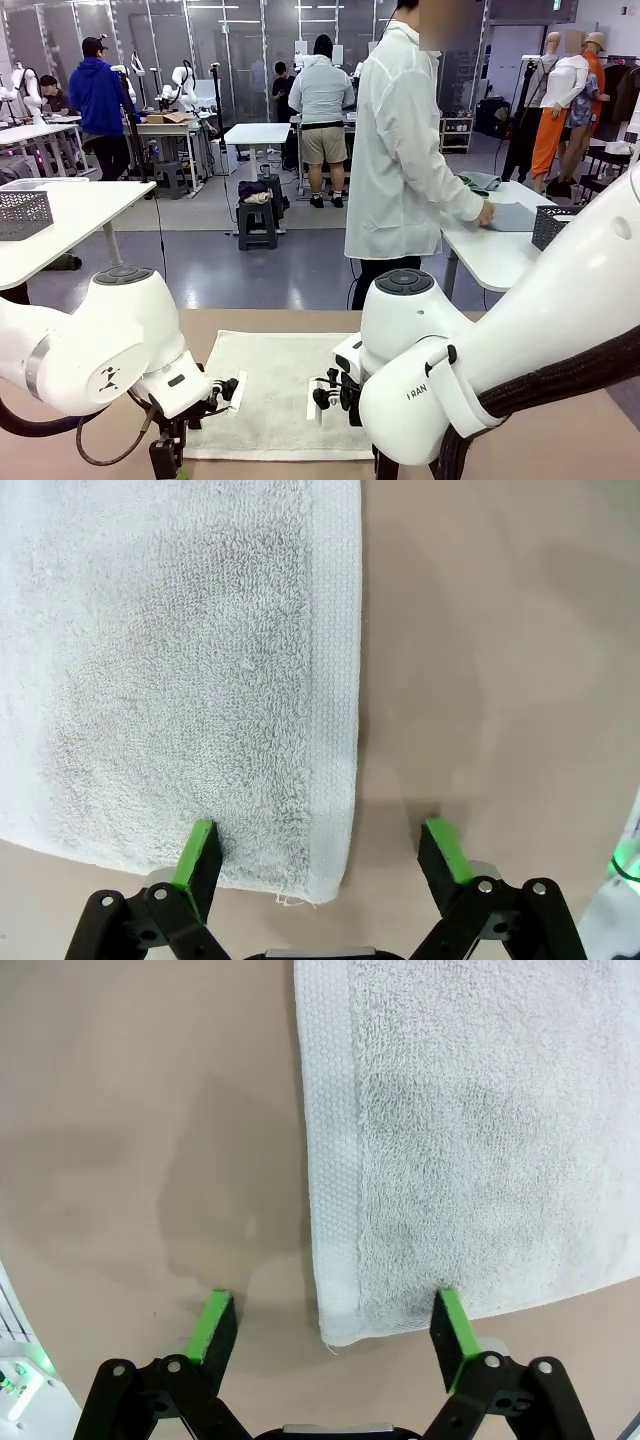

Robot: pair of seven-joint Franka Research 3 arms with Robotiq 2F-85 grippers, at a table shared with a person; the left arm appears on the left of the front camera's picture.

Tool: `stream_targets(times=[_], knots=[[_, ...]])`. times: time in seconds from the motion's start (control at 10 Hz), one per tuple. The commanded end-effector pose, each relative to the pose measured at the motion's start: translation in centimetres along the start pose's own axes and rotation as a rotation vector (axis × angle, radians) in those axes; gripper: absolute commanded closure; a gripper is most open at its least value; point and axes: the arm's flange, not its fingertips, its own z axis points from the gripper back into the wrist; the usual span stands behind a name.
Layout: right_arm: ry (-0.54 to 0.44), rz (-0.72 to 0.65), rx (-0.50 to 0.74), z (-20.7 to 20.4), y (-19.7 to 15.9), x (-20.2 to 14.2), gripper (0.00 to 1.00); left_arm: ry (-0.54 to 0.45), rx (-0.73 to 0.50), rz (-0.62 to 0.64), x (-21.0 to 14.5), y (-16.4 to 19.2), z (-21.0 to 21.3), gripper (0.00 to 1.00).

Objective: Fold the towels and place them in the basket.
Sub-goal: When a person lays out a Towel with hook on the table, fold it in half twice.

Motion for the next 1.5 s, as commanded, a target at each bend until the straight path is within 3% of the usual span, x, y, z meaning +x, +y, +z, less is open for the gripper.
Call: stream_targets(times=[0.0, 0.1, 0.3, 0.4, 0.9, 1.0, 1.1, 1.2, 1.4], knots=[[-0.021, 0.015, 0.02, -0.3, -0.5, -0.1, 0.2, -0.002, 0.019, -0.017, -0.3, -0.4, 0.0, 0.0], [-0.025, 0.01, 0.02, -0.4, -0.6, -0.1, 0.2, 0.001, 0.019, -0.018, -0.3, -0.3, 0.1, 0.0], [-0.026, 0.005, 0.01, -0.4, -0.6, -0.2, 0.2, 0.015, 0.031, -0.022, -0.2, -0.3, 0.4, 0.2], [-0.026, 0.002, 0.01, -0.3, -0.6, -0.2, 0.36, 0.016, 0.03, -0.024, -0.2, -0.2, 0.6, 0.26], [-0.017, 0.01, 0.049, 0.6, -1.1, 0.0, 0.36, 0.031, 0.017, -0.02, -0.4, 0.4, 1.5, 0.23], [-0.022, 0.017, 0.045, 0.6, -1.1, -0.1, 0.36, 0.032, 0.024, -0.019, -0.4, 0.4, 1.6, 0.26], [-0.022, 0.018, 0.044, 0.6, -1.1, 0.0, 0.56, 0.042, 0.03, -0.02, -0.2, 0.3, 1.7, 0.43], [-0.022, 0.018, 0.06, 0.8, -1.2, 0.1, 0.5, 0.038, 0.021, -0.024, -0.1, 0.4, 1.9, 0.46], [-0.017, 0.021, 0.06, 1.1, -1.5, 0.2, 0.5, 0.044, 0.011, -0.026, 0.1, 0.6, 2.3, 0.48]])
